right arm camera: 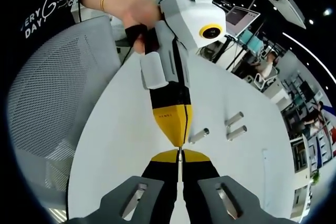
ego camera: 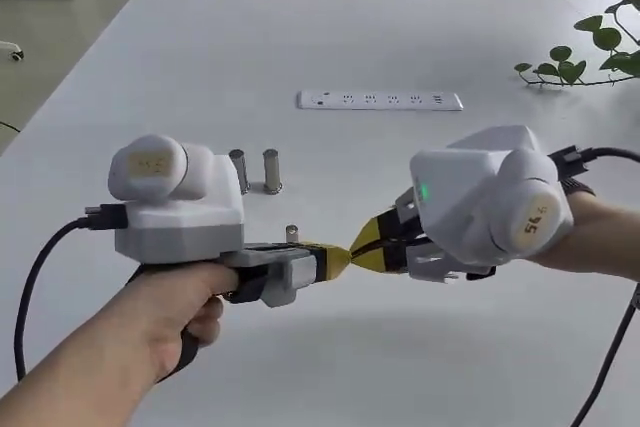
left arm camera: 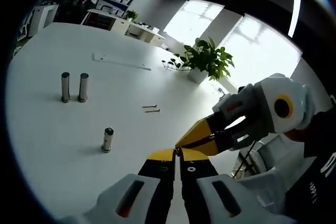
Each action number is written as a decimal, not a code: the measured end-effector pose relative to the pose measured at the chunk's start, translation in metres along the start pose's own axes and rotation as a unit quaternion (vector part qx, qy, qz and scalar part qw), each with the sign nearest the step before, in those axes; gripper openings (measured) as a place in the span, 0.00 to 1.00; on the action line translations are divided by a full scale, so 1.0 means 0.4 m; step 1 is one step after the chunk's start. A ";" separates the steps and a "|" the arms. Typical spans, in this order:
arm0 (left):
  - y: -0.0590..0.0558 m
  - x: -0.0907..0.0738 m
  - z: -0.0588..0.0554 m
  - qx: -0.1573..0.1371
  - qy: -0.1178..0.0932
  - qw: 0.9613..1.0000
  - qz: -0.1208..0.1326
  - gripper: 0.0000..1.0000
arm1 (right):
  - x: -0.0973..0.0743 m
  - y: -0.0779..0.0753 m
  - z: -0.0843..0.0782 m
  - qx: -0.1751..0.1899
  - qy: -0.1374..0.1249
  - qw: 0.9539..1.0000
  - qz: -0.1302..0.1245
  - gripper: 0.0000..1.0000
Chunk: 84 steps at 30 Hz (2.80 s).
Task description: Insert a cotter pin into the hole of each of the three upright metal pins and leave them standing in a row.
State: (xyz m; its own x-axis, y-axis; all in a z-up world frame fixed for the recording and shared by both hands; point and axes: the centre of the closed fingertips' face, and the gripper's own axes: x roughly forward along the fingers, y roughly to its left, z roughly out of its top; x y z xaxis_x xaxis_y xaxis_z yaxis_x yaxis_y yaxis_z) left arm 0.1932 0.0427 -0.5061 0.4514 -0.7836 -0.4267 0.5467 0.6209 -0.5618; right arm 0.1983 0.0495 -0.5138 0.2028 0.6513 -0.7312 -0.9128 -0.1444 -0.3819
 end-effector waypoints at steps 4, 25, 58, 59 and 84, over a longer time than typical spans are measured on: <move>0.001 -0.004 -0.001 -0.002 -0.003 1.000 0.000 0.00 | 0.001 0.000 0.003 0.003 -0.002 1.000 0.000 0.00; 0.033 -0.039 -0.015 0.076 0.001 0.997 0.013 0.00 | -0.003 0.005 -0.006 0.264 -0.075 0.961 0.044 0.08; -0.076 -0.080 -0.064 0.198 -0.001 0.970 -0.139 0.00 | -0.056 0.126 0.052 0.364 -0.156 0.897 0.198 0.10; -0.080 -0.081 -0.064 0.198 -0.002 0.969 -0.146 0.00 | -0.059 0.130 0.059 0.364 -0.162 0.894 0.205 0.10; -0.128 -0.100 -0.072 0.199 -0.008 0.961 -0.193 0.00 | -0.080 0.158 0.098 0.338 -0.193 0.890 0.239 0.00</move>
State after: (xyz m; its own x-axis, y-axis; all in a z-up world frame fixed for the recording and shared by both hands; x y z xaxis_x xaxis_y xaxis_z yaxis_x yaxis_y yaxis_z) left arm 0.1269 0.0416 -0.4805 0.1704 -0.9587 -0.2275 0.9004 0.2453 -0.3592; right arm 0.1203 0.0487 -0.4925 -0.2840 0.8618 -0.4203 -0.8931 -0.0782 0.4431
